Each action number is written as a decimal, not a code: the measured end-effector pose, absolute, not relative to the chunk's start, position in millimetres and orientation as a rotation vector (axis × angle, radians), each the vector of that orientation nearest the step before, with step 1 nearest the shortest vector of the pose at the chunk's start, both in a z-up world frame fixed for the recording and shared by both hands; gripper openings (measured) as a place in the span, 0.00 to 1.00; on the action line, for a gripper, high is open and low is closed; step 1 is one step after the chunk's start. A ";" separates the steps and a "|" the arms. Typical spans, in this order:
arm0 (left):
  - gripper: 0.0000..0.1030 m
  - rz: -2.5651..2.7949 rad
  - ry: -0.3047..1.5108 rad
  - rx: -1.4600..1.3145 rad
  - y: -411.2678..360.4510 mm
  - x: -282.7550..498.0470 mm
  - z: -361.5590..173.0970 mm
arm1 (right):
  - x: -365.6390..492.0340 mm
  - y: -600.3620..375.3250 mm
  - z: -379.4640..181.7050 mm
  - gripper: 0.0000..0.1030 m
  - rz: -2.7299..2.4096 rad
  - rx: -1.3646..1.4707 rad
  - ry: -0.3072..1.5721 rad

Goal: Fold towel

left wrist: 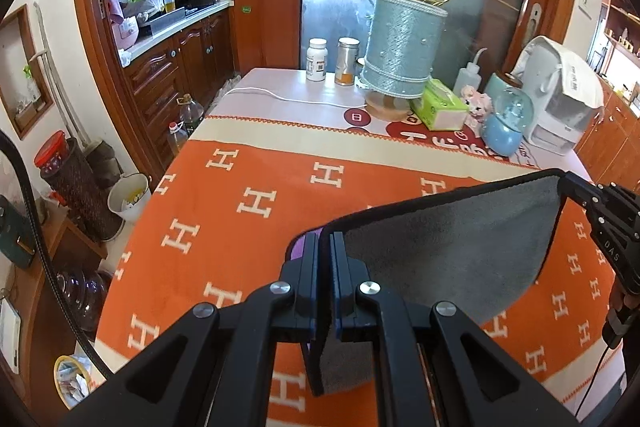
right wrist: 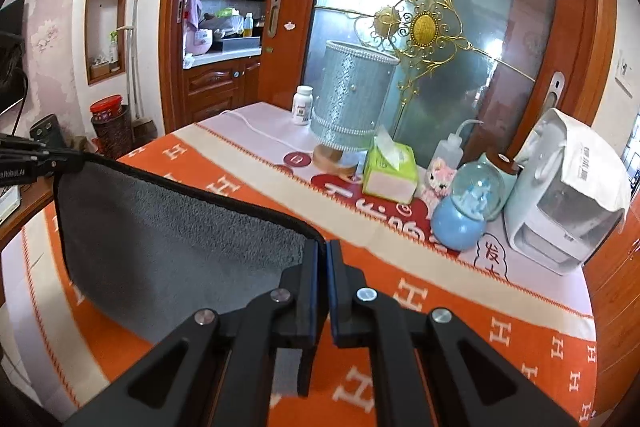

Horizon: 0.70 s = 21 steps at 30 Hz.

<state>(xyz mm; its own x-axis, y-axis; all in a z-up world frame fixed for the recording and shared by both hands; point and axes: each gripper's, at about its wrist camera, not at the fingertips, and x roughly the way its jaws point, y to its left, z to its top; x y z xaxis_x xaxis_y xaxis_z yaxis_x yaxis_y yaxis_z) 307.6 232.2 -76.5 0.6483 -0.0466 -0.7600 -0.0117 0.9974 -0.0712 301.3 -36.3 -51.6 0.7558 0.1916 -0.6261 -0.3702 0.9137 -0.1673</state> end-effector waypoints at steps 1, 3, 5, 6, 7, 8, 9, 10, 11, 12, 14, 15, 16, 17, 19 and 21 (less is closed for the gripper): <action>0.03 -0.018 0.872 -0.075 233.5 313.4 -80.7 | 306.6 -33.8 -54.0 0.04 0.308 -0.295 0.644; 0.03 -0.017 0.888 -0.083 236.4 327.9 -90.2 | 317.2 -29.2 -59.5 0.04 0.305 -0.302 0.645; 0.03 -0.012 0.905 -0.083 236.9 339.9 -100.3 | 325.6 -25.4 -66.1 0.04 0.303 -0.303 0.649; 0.03 -0.011 0.913 -0.082 236.3 343.8 -105.5 | 330.4 -23.5 -69.6 0.04 0.301 -0.305 0.651; 0.04 -0.009 0.922 -0.085 236.5 349.5 -111.1 | 334.5 -21.8 -73.0 0.04 0.298 -0.307 0.654; 0.04 -0.008 0.930 -0.087 236.7 352.8 -115.5 | 338.5 -20.3 -76.0 0.04 0.298 -0.307 0.658; 0.04 -0.006 0.941 -0.089 236.9 357.8 -120.7 | 344.3 -18.6 -80.0 0.04 0.301 -0.301 0.669; 0.04 -0.003 0.952 -0.091 237.1 362.2 -126.0 | 347.0 -18.2 -83.1 0.04 0.303 -0.293 0.676; 0.04 -0.001 0.961 -0.093 237.0 364.3 -130.6 | 351.2 -17.5 -86.1 0.04 0.306 -0.279 0.687; 0.04 0.000 0.971 -0.095 236.3 366.0 -135.4 | 353.8 -17.1 -88.5 0.04 0.308 -0.269 0.693; 0.09 0.004 0.993 -0.102 235.3 370.5 -144.2 | 358.7 -14.7 -94.6 0.06 0.309 -0.261 0.712; 0.11 0.001 1.004 -0.104 235.3 372.1 -148.1 | 361.5 -12.6 -98.0 0.07 0.309 -0.269 0.725; 0.17 -0.003 1.010 -0.104 234.8 371.9 -149.9 | 363.3 -11.3 -99.5 0.09 0.308 -0.275 0.731; 0.22 -0.008 1.016 -0.104 234.3 371.9 -152.7 | 364.8 -10.5 -101.6 0.12 0.306 -0.279 0.738; 0.26 -0.006 1.017 -0.102 233.1 368.8 -153.5 | 367.1 -11.5 -104.2 0.19 0.303 -0.272 0.748; 0.30 -0.004 1.020 -0.101 232.6 363.5 -154.3 | 366.6 -13.5 -104.3 0.28 0.295 -0.266 0.751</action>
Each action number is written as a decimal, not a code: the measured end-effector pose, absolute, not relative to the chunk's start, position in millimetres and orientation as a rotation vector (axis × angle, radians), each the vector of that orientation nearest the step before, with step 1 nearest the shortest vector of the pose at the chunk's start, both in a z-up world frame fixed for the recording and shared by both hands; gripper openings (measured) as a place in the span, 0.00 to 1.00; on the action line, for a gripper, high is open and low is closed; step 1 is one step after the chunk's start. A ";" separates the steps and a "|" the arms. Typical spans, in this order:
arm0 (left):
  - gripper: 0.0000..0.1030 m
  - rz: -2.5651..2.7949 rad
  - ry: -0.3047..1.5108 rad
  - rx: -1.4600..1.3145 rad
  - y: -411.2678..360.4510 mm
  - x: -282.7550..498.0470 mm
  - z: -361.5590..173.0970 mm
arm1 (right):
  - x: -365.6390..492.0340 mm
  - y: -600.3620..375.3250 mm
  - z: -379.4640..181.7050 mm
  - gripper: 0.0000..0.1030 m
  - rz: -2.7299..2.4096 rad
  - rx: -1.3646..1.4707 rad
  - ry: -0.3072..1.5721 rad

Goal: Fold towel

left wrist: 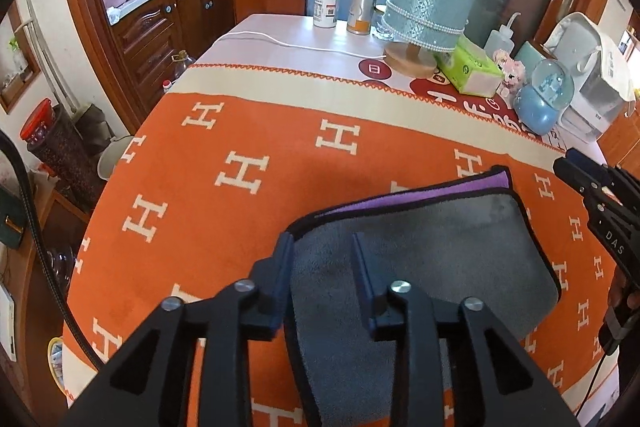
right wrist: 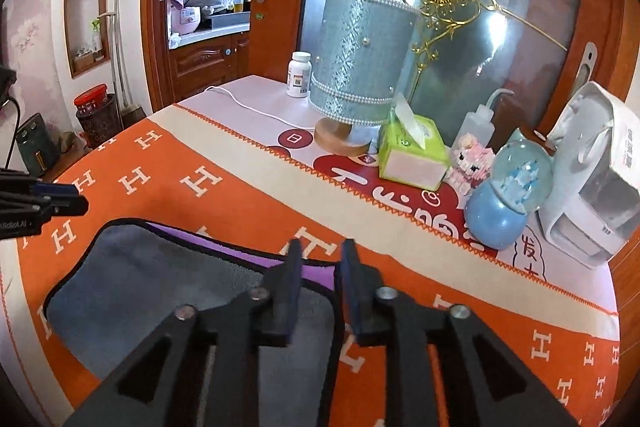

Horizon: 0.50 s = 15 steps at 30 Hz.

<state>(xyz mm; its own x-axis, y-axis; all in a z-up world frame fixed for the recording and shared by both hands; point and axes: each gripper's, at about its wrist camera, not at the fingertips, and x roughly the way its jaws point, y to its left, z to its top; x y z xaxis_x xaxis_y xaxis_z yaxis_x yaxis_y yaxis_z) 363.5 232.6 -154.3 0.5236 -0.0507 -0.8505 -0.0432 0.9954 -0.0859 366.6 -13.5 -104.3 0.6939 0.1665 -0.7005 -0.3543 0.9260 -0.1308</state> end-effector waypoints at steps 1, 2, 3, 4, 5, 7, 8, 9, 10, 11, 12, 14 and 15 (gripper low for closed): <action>0.32 -0.002 1.023 -0.101 232.6 360.2 -154.5 | 364.9 -14.2 -103.6 0.34 0.285 -0.267 0.748; 0.32 -0.004 1.026 -0.103 232.4 356.4 -154.1 | 362.5 -15.3 -102.2 0.38 0.269 -0.270 0.744; 0.32 -0.007 1.030 -0.104 232.2 351.6 -153.9 | 360.0 -16.3 -100.3 0.39 0.257 -0.269 0.742; 0.32 -0.010 1.032 -0.106 232.6 346.6 -152.5 | 357.3 -17.3 -98.6 0.42 0.248 -0.266 0.741; 0.33 -0.011 1.033 -0.108 232.8 342.3 -151.5 | 354.0 -19.1 -96.5 0.44 0.239 -0.261 0.740; 0.33 -0.015 1.032 -0.114 233.7 329.4 -146.9 | 343.0 -23.0 -91.2 0.47 0.220 -0.249 0.738; 0.33 -0.018 1.030 -0.115 233.8 324.2 -144.6 | 338.5 -24.6 -89.0 0.48 0.213 -0.246 0.737; 0.34 -0.022 1.024 -0.115 233.8 315.2 -140.8 | 331.6 -26.2 -86.5 0.49 0.202 -0.240 0.737; 0.37 -0.024 1.018 -0.115 234.4 307.4 -136.8 | 323.6 -27.9 -84.0 0.50 0.192 -0.233 0.739; 0.43 -0.026 1.012 -0.116 234.5 300.2 -133.9 | 317.3 -29.3 -82.3 0.52 0.185 -0.227 0.740; 0.46 -0.027 1.005 -0.115 234.6 292.7 -130.8 | 307.8 -31.3 -80.7 0.53 0.171 -0.217 0.744; 0.48 -0.033 0.992 -0.106 234.3 271.9 -122.5 | 290.7 -34.8 -79.1 0.55 0.147 -0.192 0.759; 0.48 -0.034 0.991 -0.102 234.1 265.9 -120.4 | 280.9 -37.1 -79.0 0.55 0.134 -0.175 0.771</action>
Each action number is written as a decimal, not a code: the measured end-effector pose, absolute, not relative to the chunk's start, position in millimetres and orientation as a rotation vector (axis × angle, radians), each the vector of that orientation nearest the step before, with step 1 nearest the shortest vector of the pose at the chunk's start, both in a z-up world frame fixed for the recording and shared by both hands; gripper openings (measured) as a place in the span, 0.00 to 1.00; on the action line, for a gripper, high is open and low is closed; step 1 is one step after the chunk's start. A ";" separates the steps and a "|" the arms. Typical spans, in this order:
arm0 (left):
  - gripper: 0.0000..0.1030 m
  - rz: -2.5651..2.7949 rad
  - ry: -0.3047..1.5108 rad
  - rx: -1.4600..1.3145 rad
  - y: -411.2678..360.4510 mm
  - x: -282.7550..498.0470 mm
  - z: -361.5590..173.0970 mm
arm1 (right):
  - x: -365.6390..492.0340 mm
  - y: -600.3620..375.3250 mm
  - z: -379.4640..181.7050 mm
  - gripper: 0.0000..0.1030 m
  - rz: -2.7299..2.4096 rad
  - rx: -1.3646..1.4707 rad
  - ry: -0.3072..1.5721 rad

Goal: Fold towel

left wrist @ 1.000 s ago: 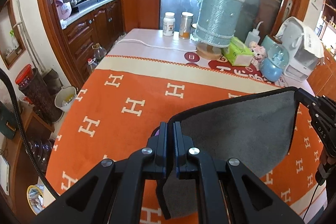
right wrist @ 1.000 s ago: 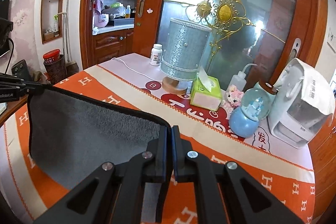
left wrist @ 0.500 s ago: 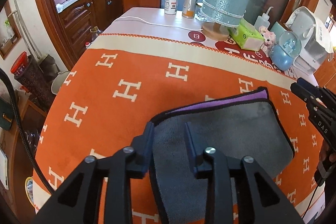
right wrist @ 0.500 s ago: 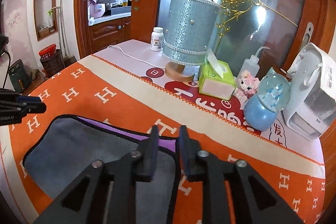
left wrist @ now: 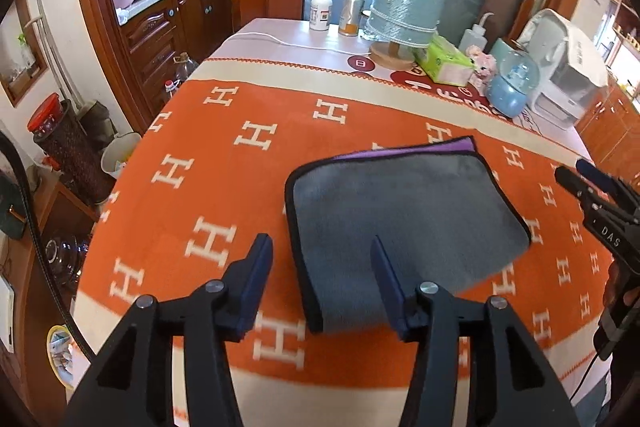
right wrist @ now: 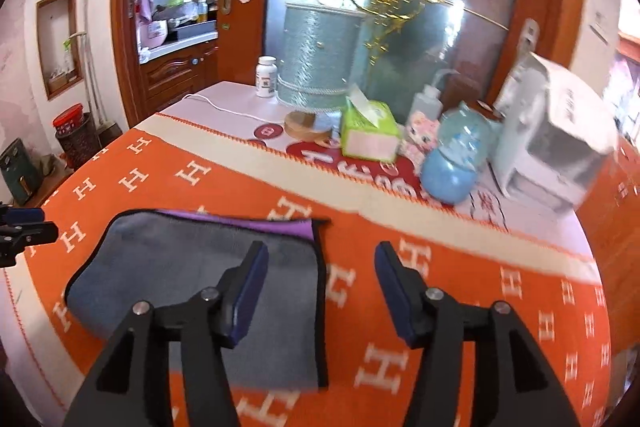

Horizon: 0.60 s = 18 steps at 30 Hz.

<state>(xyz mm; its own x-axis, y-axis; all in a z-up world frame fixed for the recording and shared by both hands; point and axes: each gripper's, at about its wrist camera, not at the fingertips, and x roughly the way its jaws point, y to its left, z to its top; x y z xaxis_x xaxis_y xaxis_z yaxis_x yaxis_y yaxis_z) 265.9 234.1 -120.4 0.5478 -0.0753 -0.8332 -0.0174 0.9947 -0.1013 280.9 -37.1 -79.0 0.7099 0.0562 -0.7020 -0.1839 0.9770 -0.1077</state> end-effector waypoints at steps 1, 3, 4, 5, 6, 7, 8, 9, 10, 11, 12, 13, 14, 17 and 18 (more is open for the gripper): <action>0.49 -0.032 0.988 -0.093 233.2 254.4 -116.4 | 270.8 -38.7 -79.5 0.56 0.124 -0.158 0.785; 0.52 -0.033 0.982 -0.087 233.1 240.2 -109.7 | 249.8 -43.0 -80.3 0.56 0.101 -0.125 0.811; 0.55 -0.048 0.970 -0.093 232.1 227.3 -105.5 | 237.0 -45.8 -80.6 0.56 0.083 -0.104 0.828; 0.61 -0.059 0.962 -0.098 231.4 218.9 -102.8 | 227.3 -47.9 -81.1 0.56 0.069 -0.089 0.841; 0.63 -0.068 0.955 -0.099 230.6 210.7 -100.0 | 214.8 -50.6 -81.8 0.56 0.051 -0.070 0.858; 0.64 -0.080 0.946 -0.094 227.6 197.9 -96.4 | 203.5 -52.7 -82.2 0.56 0.038 -0.051 0.869; 0.65 -0.090 0.942 -0.089 225.8 189.7 -94.1 | 190.4 -56.0 -82.3 0.56 0.026 -0.028 0.878; 0.66 -0.102 0.937 -0.082 222.4 179.1 -90.5 | 177.4 -59.0 -82.3 0.56 0.012 -0.006 0.890; 0.67 -0.107 0.934 -0.076 220.7 172.9 -88.9 | 164.7 -61.4 -82.7 0.56 0.002 0.010 0.902; 0.68 -0.110 0.928 -0.066 216.7 162.5 -85.9 | 153.5 -63.8 -82.6 0.57 -0.009 0.022 0.912; 0.68 -0.113 0.923 -0.059 212.8 152.5 -82.8 | 141.6 -65.9 -82.0 0.57 -0.022 0.033 0.922; 0.69 -0.119 0.919 -0.059 209.4 143.4 -80.1 | 129.7 -68.3 -81.1 0.57 -0.037 0.044 0.931; 0.70 -0.126 0.917 -0.062 206.5 136.6 -78.1 | 121.0 -70.4 -80.8 0.59 -0.048 0.052 0.938; 0.73 -0.167 0.922 -0.057 194.0 113.7 -74.1 | 93.0 -75.8 -80.8 0.67 -0.056 0.076 0.967; 0.73 -0.179 0.922 -0.051 189.8 108.0 -73.1 | 84.9 -76.5 -81.3 0.68 -0.048 0.079 0.977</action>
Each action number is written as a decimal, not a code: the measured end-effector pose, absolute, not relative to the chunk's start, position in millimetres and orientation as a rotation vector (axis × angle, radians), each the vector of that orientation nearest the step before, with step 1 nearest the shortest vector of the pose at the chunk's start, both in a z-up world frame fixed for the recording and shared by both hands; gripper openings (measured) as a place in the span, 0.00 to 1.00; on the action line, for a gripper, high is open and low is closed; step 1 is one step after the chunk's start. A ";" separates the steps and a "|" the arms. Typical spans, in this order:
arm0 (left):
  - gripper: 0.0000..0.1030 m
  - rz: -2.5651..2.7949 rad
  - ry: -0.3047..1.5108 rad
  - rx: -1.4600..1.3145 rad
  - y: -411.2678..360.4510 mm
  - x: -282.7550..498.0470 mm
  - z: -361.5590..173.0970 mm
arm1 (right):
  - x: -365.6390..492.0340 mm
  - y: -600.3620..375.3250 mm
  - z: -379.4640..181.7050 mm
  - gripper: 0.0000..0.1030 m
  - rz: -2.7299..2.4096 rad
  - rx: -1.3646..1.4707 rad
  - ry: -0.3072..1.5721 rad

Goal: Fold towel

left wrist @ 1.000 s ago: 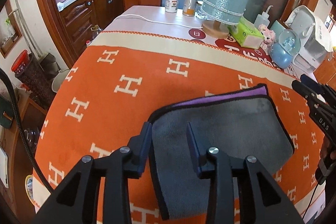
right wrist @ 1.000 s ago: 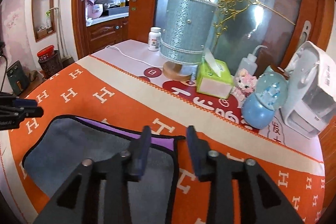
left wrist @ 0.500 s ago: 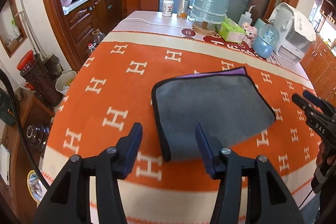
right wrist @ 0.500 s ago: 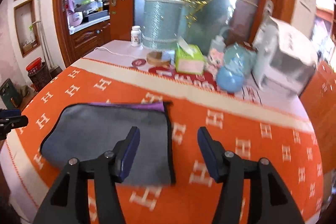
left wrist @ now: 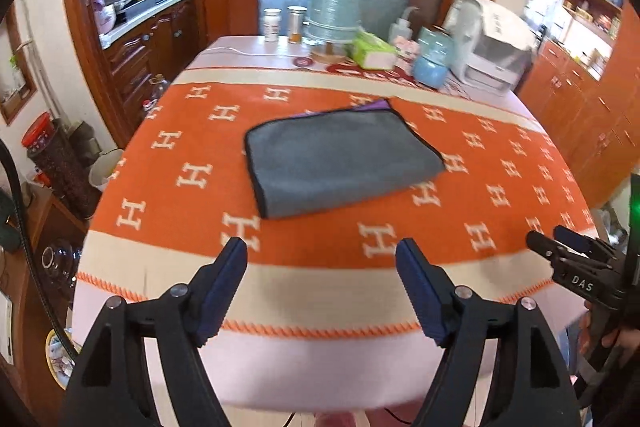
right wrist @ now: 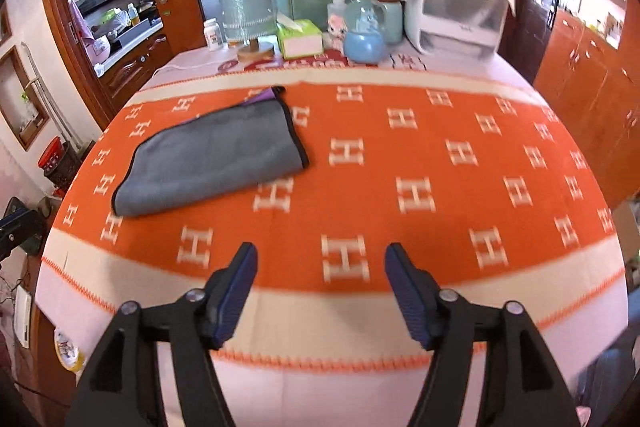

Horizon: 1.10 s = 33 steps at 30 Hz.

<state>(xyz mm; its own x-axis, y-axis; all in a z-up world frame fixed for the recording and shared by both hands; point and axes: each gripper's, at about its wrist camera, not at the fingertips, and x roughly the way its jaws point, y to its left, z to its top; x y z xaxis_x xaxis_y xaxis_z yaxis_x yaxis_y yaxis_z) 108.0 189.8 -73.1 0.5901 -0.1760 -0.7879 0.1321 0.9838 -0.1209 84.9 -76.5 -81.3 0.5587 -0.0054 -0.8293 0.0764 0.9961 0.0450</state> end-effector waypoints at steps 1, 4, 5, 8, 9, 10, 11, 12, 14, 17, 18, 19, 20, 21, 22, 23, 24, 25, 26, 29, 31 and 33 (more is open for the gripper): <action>0.73 -0.195 0.924 -0.041 182.7 99.3 -72.2 | 77.6 -77.1 -81.9 0.68 -0.045 0.077 0.985; 0.73 -0.217 0.939 -0.030 168.7 86.2 -70.6 | 55.7 -81.5 -81.3 0.69 -0.046 0.089 1.006; 0.73 -0.227 0.944 -0.028 162.6 81.4 -69.7 | 51.3 -83.2 -80.5 0.70 -0.044 0.095 1.007; 0.74 -0.236 0.959 -0.014 146.2 73.1 -66.5 | 37.2 -90.7 -74.1 0.76 -0.066 0.091 1.002; 0.74 -0.235 0.962 -0.012 140.7 71.4 -65.7 | 31.8 -95.8 -69.7 0.77 -0.079 0.098 0.997; 0.74 -0.233 0.965 -0.010 136.0 69.0 -64.3 | 28.4 -99.4 -66.7 0.77 -0.086 0.106 0.994; 0.74 -0.234 0.969 -0.008 130.0 66.3 -61.8 | 23.2 -105.0 -61.9 0.78 -0.096 0.118 0.992; 0.74 -0.234 0.979 0.001 122.9 63.8 -58.9 | 18.9 -108.9 -58.6 0.79 -0.103 0.124 0.991; 0.79 -0.235 0.985 0.009 114.5 58.9 -51.9 | 11.4 -116.8 -49.7 0.85 -0.136 0.111 0.999; 0.84 -0.247 0.980 0.007 100.5 52.0 -38.2 | -3.2 -133.5 -32.6 0.88 -0.182 0.134 1.008; 0.84 -0.253 0.977 0.011 97.6 51.6 -35.6 | -7.3 -138.8 -27.6 0.89 -0.192 0.148 1.013; 0.84 -0.258 0.968 0.015 92.7 50.3 -30.6 | -10.2 -141.8 -23.9 0.91 -0.197 0.151 1.014; 0.85 -0.261 0.951 0.014 86.6 48.0 -24.2 | -13.8 -145.3 -18.8 0.92 -0.204 0.152 1.015; 0.85 -0.263 0.944 0.012 84.4 47.7 -19.9 | -16.1 -148.2 -15.2 0.92 -0.206 0.156 1.012; 0.85 -0.270 0.927 0.004 79.1 46.4 -13.5 | -19.8 -150.5 -11.0 0.92 -0.202 0.168 1.007; 0.86 -0.272 0.921 0.001 76.7 45.8 -10.5 | -22.9 -151.9 -7.1 0.92 -0.193 0.183 1.003; 0.86 -0.273 0.914 -0.002 73.0 45.3 -6.1 | -26.5 -152.3 -2.6 0.92 -0.180 0.197 1.001; 0.86 -0.271 0.907 -0.003 69.6 44.8 -2.3 | -29.4 -151.7 0.8 0.93 -0.171 0.200 1.001; 0.86 -0.267 0.895 -0.001 64.9 43.0 2.4 | -31.7 -150.1 3.8 0.93 -0.162 0.199 0.997; 0.88 -0.246 0.866 0.007 57.2 37.1 10.0 | -40.5 -142.7 17.9 0.94 -0.105 0.186 0.959; 0.88 -0.239 0.865 0.012 53.1 34.5 11.4 | -43.9 -140.2 25.7 0.95 -0.083 0.182 0.922; 0.88 -0.230 0.862 0.013 49.2 30.3 11.1 | -47.7 -140.3 30.0 0.98 -0.097 0.189 0.898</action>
